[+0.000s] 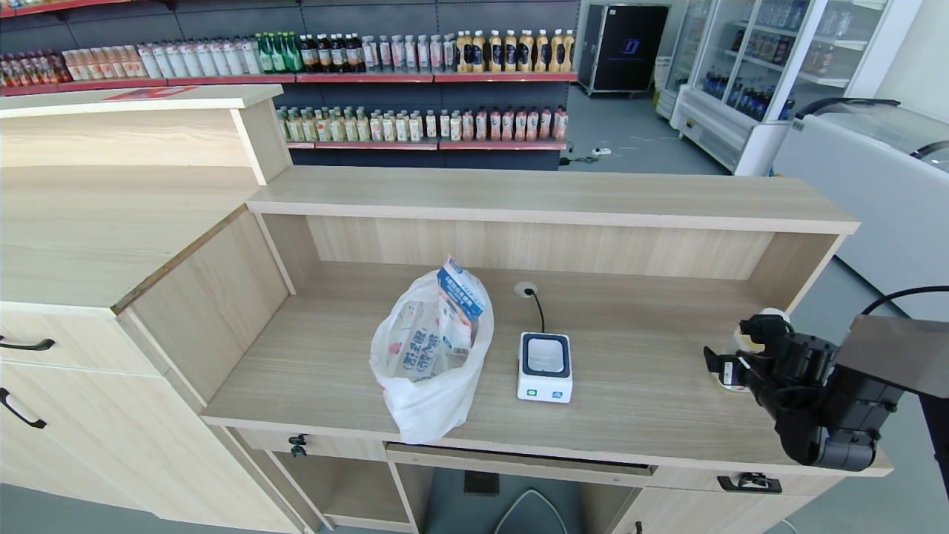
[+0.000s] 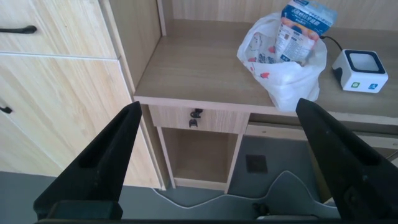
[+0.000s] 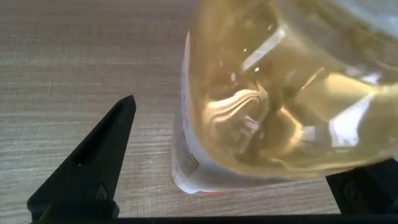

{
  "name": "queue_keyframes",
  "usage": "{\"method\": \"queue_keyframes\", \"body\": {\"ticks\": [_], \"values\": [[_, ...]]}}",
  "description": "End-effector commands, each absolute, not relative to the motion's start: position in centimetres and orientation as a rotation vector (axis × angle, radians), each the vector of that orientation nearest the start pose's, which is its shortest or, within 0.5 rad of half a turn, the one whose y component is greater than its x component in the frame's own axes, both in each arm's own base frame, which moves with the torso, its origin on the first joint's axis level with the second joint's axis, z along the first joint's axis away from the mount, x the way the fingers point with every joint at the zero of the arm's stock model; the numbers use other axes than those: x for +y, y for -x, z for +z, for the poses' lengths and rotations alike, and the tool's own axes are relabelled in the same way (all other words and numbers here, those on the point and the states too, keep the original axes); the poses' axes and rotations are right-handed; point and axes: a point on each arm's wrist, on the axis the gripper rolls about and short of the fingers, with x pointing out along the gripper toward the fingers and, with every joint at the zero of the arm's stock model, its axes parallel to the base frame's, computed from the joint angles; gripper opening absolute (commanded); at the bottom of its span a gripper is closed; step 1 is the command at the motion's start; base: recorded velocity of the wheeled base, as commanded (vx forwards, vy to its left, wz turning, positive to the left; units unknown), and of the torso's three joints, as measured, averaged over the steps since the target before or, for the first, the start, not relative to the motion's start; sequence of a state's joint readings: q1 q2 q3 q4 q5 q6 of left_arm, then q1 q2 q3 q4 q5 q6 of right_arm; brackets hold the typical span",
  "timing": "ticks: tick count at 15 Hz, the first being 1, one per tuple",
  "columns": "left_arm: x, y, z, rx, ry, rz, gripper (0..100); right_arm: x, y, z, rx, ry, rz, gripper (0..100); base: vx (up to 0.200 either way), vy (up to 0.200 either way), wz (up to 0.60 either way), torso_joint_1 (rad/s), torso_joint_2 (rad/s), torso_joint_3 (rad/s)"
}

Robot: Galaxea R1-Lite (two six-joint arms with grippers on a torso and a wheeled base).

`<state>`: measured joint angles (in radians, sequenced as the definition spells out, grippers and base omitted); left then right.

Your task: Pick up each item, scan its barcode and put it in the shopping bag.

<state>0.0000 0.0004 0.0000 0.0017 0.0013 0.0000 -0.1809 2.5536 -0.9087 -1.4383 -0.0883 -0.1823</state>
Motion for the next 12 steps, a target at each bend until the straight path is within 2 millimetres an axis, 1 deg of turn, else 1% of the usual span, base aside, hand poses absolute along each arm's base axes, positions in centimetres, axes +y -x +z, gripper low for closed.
{"method": "queue_keyframes", "body": {"ticks": [1, 3, 6, 7, 10, 12], "values": [[0.0, 2.3, 7.5, 0.002, 0.000, 0.002, 100, -7.6, -41.0, -4.0, 0.227, 0.173, -0.247, 100, 0.000, 0.000, 0.00, 0.000, 0.00, 0.000], [0.0, 2.3, 7.5, 0.002, 0.000, 0.002, 100, -7.7, -42.2, -3.6, 0.189, 0.182, -0.247, 100, 0.000, 0.000, 0.00, 0.000, 0.00, 0.000], [0.0, 2.3, 7.5, 0.002, 0.000, 0.002, 100, -7.7, -42.6, -3.7, 0.203, 0.205, -0.243, 100, 0.000, 0.000, 0.00, 0.000, 0.00, 0.000], [0.0, 2.3, 7.5, 0.002, 0.000, 0.002, 100, -7.7, -42.6, -4.0, 0.207, 0.207, -0.241, 0, 0.000, 0.000, 0.00, 0.000, 0.00, 0.000], [0.0, 2.3, 7.5, 0.002, 0.000, 0.002, 100, -6.8, -42.8, -3.9, 0.198, 0.208, -0.224, 0, 0.000, 0.000, 0.00, 0.000, 0.00, 0.000], [0.0, 2.3, 7.5, 0.002, 0.002, 0.002, 100, -6.3, -43.0, -2.9, 0.170, 0.211, -0.215, 0, 0.000, 0.000, 0.00, 0.000, 0.00, 0.000]]}}
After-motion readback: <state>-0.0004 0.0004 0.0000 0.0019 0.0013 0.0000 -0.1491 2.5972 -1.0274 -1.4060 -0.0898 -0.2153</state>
